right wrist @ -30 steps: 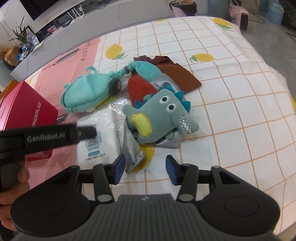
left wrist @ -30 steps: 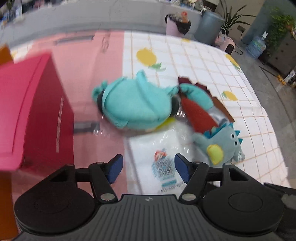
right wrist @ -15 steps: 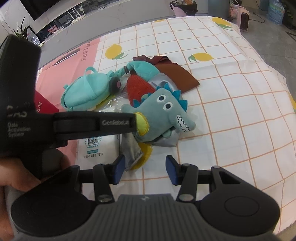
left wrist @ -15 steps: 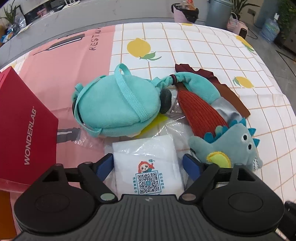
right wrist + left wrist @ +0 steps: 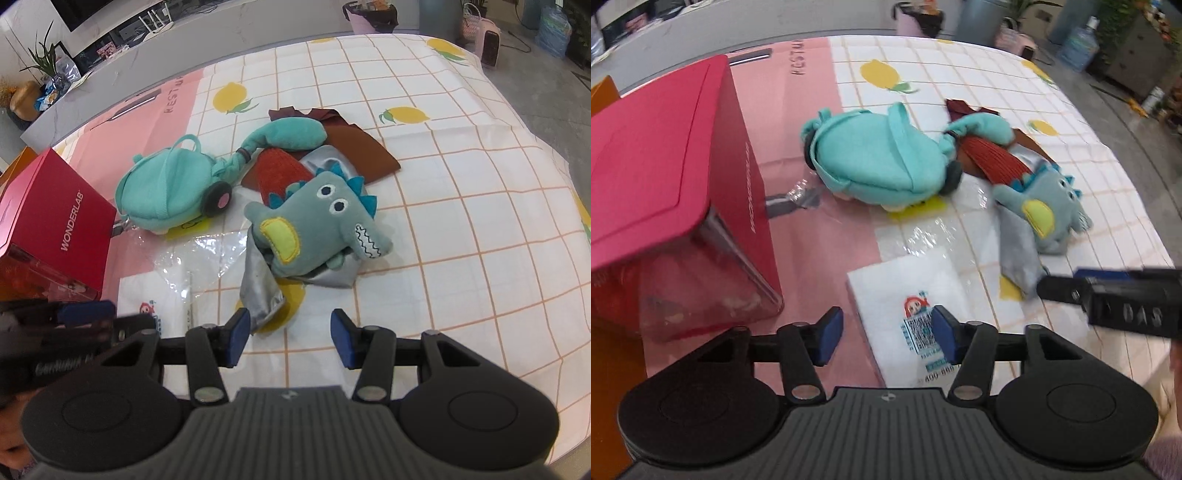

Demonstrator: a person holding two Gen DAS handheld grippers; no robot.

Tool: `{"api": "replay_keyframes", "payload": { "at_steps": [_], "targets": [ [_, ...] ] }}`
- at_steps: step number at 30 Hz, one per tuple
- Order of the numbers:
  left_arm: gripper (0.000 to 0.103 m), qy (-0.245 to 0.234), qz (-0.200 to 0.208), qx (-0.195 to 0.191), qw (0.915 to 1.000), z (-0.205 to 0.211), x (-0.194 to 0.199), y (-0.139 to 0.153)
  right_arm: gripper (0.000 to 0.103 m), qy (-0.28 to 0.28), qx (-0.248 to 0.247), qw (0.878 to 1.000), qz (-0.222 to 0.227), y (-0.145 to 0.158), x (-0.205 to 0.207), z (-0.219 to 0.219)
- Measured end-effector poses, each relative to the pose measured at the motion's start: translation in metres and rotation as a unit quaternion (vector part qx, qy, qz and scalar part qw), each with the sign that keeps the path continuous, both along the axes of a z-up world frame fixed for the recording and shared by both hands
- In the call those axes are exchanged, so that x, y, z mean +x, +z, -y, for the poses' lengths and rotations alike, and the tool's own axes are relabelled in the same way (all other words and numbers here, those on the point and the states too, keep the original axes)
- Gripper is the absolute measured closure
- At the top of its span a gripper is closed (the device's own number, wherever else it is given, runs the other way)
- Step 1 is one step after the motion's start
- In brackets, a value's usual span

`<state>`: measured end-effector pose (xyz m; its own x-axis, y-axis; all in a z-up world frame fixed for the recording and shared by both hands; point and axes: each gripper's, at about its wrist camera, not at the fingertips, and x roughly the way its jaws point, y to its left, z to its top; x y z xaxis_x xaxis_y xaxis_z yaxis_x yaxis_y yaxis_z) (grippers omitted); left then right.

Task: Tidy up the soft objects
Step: 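Close the left gripper on the white tissue packet, then lift the white packet with the left gripper while the right gripper pulls the grey cloth free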

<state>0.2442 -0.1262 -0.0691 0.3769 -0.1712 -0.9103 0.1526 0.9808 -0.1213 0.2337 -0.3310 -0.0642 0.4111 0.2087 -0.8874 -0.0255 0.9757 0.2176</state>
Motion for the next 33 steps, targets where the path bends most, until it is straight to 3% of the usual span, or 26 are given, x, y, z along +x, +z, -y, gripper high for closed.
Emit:
{"api": "replay_keyframes", "payload": {
  "at_steps": [1, 5, 10, 15, 17, 18, 22, 27, 33],
  "targets": [
    [0.024, -0.008, 0.001, -0.005, 1.0, -0.002, -0.002, 0.0, 0.055, -0.001, 0.001, 1.0, 0.0, 0.0, 0.0, 0.0],
    [0.015, -0.018, 0.018, -0.006, 0.9997, 0.002, -0.01, 0.005, 0.055, -0.006, 0.001, 1.0, -0.003, -0.001, 0.0, 0.001],
    [0.012, -0.051, 0.02, 0.055, 0.997, 0.035, -0.013, -0.001, 0.055, -0.01, -0.002, 1.0, -0.008, -0.004, 0.002, 0.002],
    [0.007, -0.025, 0.032, 0.094, 0.9947, 0.054, -0.007, -0.012, 0.055, -0.007, 0.004, 1.0, -0.006, -0.003, 0.002, 0.001],
    [0.015, -0.005, 0.035, 0.084, 0.9958, 0.052, -0.005, -0.014, 0.055, -0.01, 0.007, 1.0, -0.008, -0.004, 0.004, 0.001],
    [0.025, 0.001, 0.038, 0.077, 0.9963, 0.05, -0.005, -0.015, 0.054, -0.011, 0.009, 1.0, -0.01, -0.005, 0.005, 0.0],
    [0.036, 0.003, 0.054, 0.075, 0.9957, 0.043, -0.013, -0.011, 0.053, -0.013, 0.021, 1.0, -0.008, -0.005, 0.008, -0.004],
    [0.038, -0.005, 0.071, 0.057, 0.9958, 0.026, -0.029, 0.0, 0.053, -0.026, 0.039, 0.999, -0.008, -0.006, 0.011, -0.004],
    [0.038, -0.012, 0.085, 0.009, 0.9963, -0.009, -0.054, 0.012, 0.053, -0.005, 0.035, 0.999, 0.0, -0.005, 0.013, -0.016]
  ]
}}
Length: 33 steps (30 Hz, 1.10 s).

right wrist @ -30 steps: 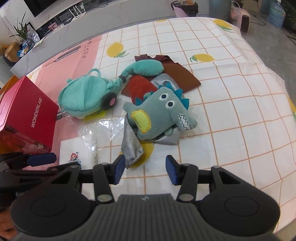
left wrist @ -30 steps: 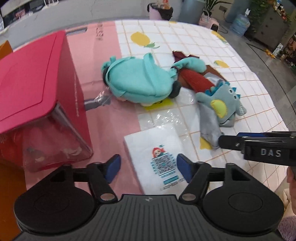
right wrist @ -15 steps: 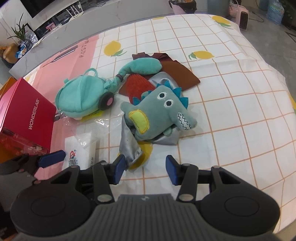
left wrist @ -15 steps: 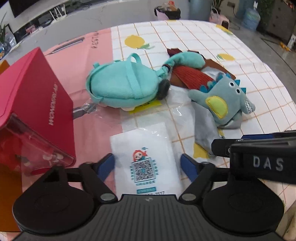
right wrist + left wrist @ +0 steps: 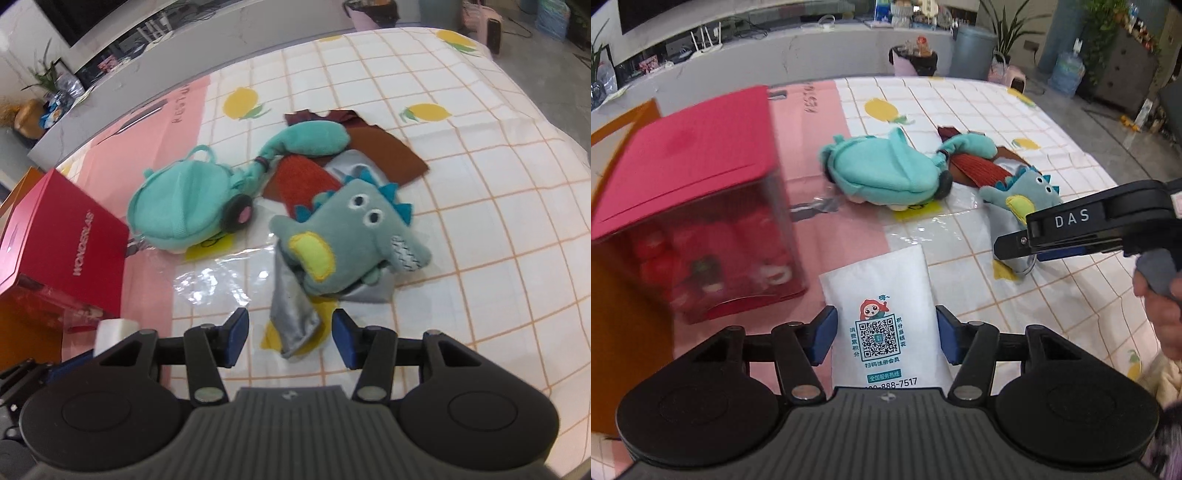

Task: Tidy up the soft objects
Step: 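Lift the white packet with the left gripper while the right gripper pulls the grey cloth free, then carry the white packet and grey cloth over the orange box with both grippers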

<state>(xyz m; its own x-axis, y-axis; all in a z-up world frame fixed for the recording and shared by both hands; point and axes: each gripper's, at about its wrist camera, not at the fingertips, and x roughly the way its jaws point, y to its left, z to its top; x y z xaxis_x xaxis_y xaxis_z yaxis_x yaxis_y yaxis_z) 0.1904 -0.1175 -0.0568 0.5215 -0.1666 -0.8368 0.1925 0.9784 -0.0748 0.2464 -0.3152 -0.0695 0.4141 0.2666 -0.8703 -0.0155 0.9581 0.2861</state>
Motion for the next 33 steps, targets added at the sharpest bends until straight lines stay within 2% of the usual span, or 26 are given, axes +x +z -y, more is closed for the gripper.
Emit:
{"api": "replay_keyframes", "payload": {
  "at_steps": [7, 10, 12, 13, 15, 16, 18, 21, 23, 25, 33],
  "targets": [
    [0.039, 0.002, 0.041, -0.028, 0.9987, -0.031, -0.02, 0.005, 0.053, -0.011, -0.019, 1.0, 0.015, 0.001, 0.005, -0.009],
    [0.04, 0.01, 0.03, -0.047, 0.9984, -0.039, -0.016, -0.001, 0.053, -0.002, -0.043, 0.999, 0.011, -0.006, 0.011, -0.019],
    [0.04, 0.014, 0.02, -0.063, 0.9977, -0.045, -0.014, -0.005, 0.054, 0.014, -0.064, 0.998, 0.023, -0.007, 0.012, -0.027],
    [0.04, 0.016, 0.017, -0.068, 0.9974, -0.047, -0.013, -0.006, 0.057, 0.022, -0.08, 0.996, 0.028, -0.007, 0.011, -0.031],
    [0.04, 0.019, 0.016, -0.072, 0.997, -0.051, -0.013, -0.007, 0.077, 0.025, -0.114, 0.993, 0.035, -0.007, 0.009, -0.036],
    [0.04, 0.022, 0.016, -0.075, 0.9968, -0.053, -0.012, -0.007, 0.081, 0.028, -0.122, 0.991, 0.038, -0.007, 0.008, -0.035],
    [0.04, 0.026, 0.012, -0.084, 0.996, -0.057, -0.013, -0.006, 0.101, 0.026, -0.111, 0.993, 0.033, -0.007, 0.005, -0.029],
    [0.04, 0.03, 0.008, -0.095, 0.9949, -0.061, -0.014, -0.004, 0.103, 0.019, -0.105, 0.994, 0.018, -0.004, -0.004, -0.021],
    [0.04, 0.032, 0.011, -0.093, 0.9951, -0.064, -0.014, -0.003, 0.103, 0.02, -0.12, 0.992, 0.023, 0.004, -0.015, -0.019],
    [0.041, 0.032, 0.015, -0.089, 0.9954, -0.064, -0.015, -0.002, 0.103, 0.023, -0.105, 0.994, 0.029, 0.015, -0.025, -0.015],
    [0.042, 0.038, 0.016, -0.105, 0.9936, -0.069, -0.013, 0.003, 0.103, 0.02, -0.066, 0.989, 0.13, 0.08, -0.058, -0.015]
  ]
}}
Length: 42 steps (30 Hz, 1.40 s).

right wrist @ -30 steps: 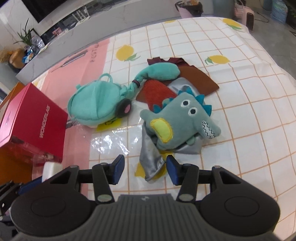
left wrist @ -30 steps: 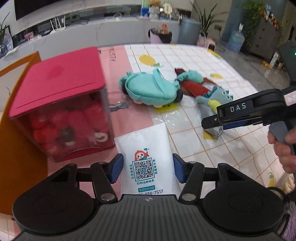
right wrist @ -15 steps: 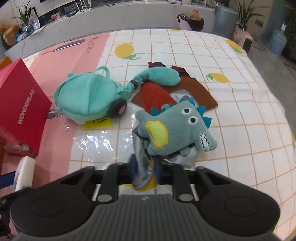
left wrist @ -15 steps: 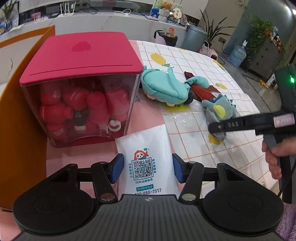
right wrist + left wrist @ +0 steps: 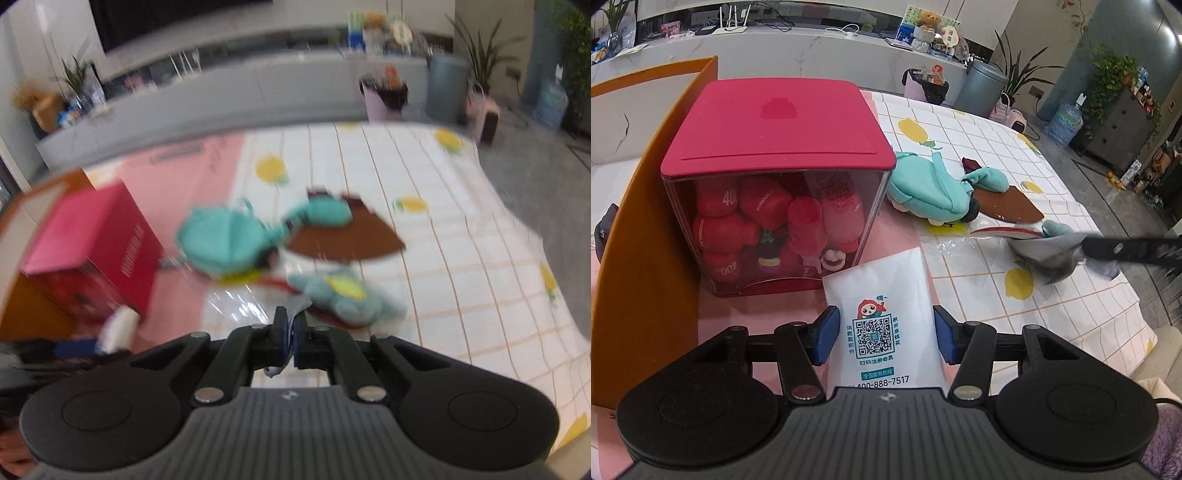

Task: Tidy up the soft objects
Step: 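Carry the white packet and grey cloth over the orange box with both grippers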

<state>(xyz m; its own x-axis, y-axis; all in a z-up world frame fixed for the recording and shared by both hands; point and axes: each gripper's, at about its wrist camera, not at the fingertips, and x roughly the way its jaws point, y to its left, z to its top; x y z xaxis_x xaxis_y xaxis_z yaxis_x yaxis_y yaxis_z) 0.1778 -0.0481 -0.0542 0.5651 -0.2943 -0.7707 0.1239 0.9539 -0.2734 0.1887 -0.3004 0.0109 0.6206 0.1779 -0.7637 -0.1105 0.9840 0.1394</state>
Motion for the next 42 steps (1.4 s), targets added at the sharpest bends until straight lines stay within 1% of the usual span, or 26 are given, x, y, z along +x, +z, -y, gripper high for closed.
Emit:
{"api": "replay_keyframes", "payload": {
  "at_steps": [3, 8, 13, 16, 20, 24, 28, 36, 40, 42],
  "targets": [
    [0.042, 0.002, 0.0, -0.007, 1.0, -0.005, 0.0, 0.002, 0.103, 0.001, 0.02, 1.0, 0.021, 0.016, -0.003, -0.001],
    [0.043, 0.003, 0.001, -0.016, 0.9999, -0.009, -0.002, 0.009, 0.103, -0.005, 0.018, 0.999, 0.041, 0.028, -0.007, -0.007],
    [0.044, 0.002, 0.019, -0.028, 0.9994, -0.011, -0.006, 0.022, 0.103, -0.008, 0.024, 0.997, 0.069, 0.046, -0.015, -0.009],
    [0.044, 0.0, 0.022, -0.029, 0.9993, -0.01, -0.005, 0.026, 0.103, -0.012, 0.027, 0.996, 0.089, 0.058, -0.021, -0.011],
    [0.045, -0.009, 0.029, -0.03, 0.9991, -0.008, -0.007, 0.033, 0.103, -0.021, 0.007, 0.993, 0.114, 0.071, -0.029, -0.018],
    [0.045, -0.012, 0.039, -0.031, 0.9987, -0.007, -0.009, 0.04, 0.103, -0.014, 0.007, 0.992, 0.125, 0.079, -0.033, -0.022],
    [0.045, -0.012, 0.047, -0.035, 0.9982, -0.007, -0.011, 0.047, 0.103, -0.019, 0.013, 0.991, 0.135, 0.087, -0.037, -0.024],
    [0.046, -0.015, 0.068, -0.064, 0.9956, -0.015, -0.013, 0.071, 0.103, -0.011, 0.018, 0.989, 0.148, 0.104, -0.044, -0.038],
    [0.046, -0.007, 0.071, -0.082, 0.9941, -0.027, -0.011, 0.086, 0.103, 0.007, 0.03, 0.987, 0.16, 0.124, -0.042, -0.055],
    [0.047, -0.003, 0.078, -0.087, 0.9931, -0.034, -0.011, 0.095, 0.103, 0.016, 0.023, 0.985, 0.172, 0.137, -0.042, -0.066]
  ]
}}
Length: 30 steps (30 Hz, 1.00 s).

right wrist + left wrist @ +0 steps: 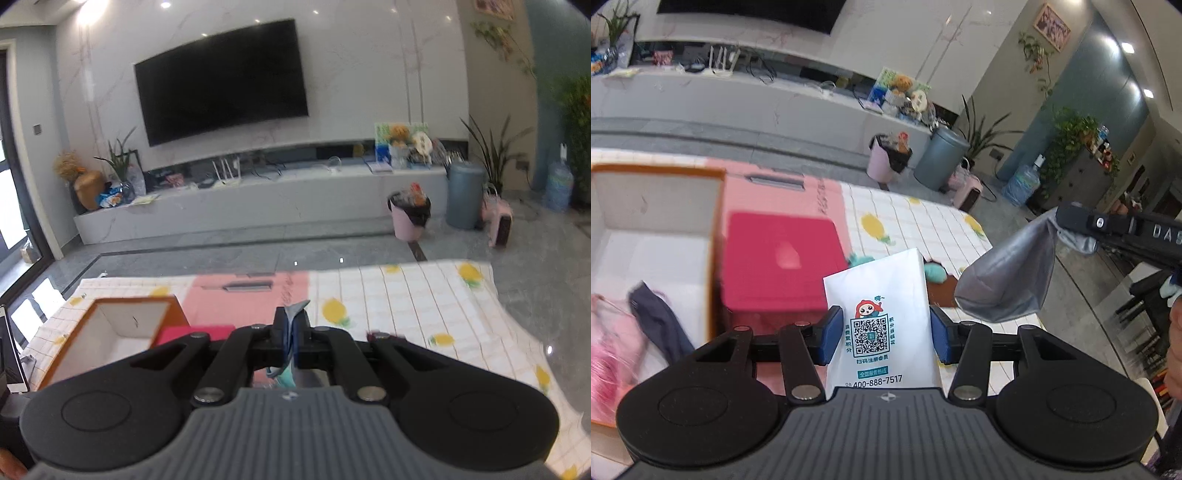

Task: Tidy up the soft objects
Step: 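Carry the white packet and grey cloth over the orange box with both grippers, then open both grippers to drop the white packet and grey cloth into the box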

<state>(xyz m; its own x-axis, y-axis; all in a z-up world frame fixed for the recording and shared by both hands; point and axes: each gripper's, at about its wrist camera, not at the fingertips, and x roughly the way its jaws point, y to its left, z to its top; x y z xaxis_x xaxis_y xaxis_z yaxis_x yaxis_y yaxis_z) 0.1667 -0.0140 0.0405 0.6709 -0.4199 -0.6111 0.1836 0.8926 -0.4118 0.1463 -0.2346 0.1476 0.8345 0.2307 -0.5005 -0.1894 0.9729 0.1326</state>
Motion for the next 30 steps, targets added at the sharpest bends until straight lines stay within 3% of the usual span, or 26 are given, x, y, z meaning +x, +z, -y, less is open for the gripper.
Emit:
{"api": "replay_keyframes", "payload": {
  "at_steps": [10, 15, 20, 26, 30],
  "targets": [
    [0.047, 0.049, 0.032, 0.007, 0.9983, -0.051, -0.007, 0.044, 0.103, 0.082, -0.006, 0.995, 0.065, 0.063, -0.009, -0.081],
    [0.047, 0.086, 0.043, 0.025, 0.9951, -0.093, -0.013, 0.064, 0.103, 0.128, 0.006, 0.988, 0.08, 0.074, -0.011, -0.131],
    [0.048, 0.125, 0.046, 0.06, 0.9893, -0.127, -0.019, 0.068, 0.103, 0.168, -0.002, 0.984, 0.066, 0.064, -0.004, -0.182],
    [0.049, 0.13, 0.025, 0.087, 0.9875, -0.156, -0.022, 0.045, 0.103, 0.213, -0.025, 0.976, 0.022, 0.031, 0.02, -0.236],
    [0.053, 0.113, 0.008, 0.069, 0.9912, -0.172, -0.018, 0.022, 0.103, 0.225, -0.061, 0.972, -0.012, -0.002, 0.035, -0.262]
  ]
}}
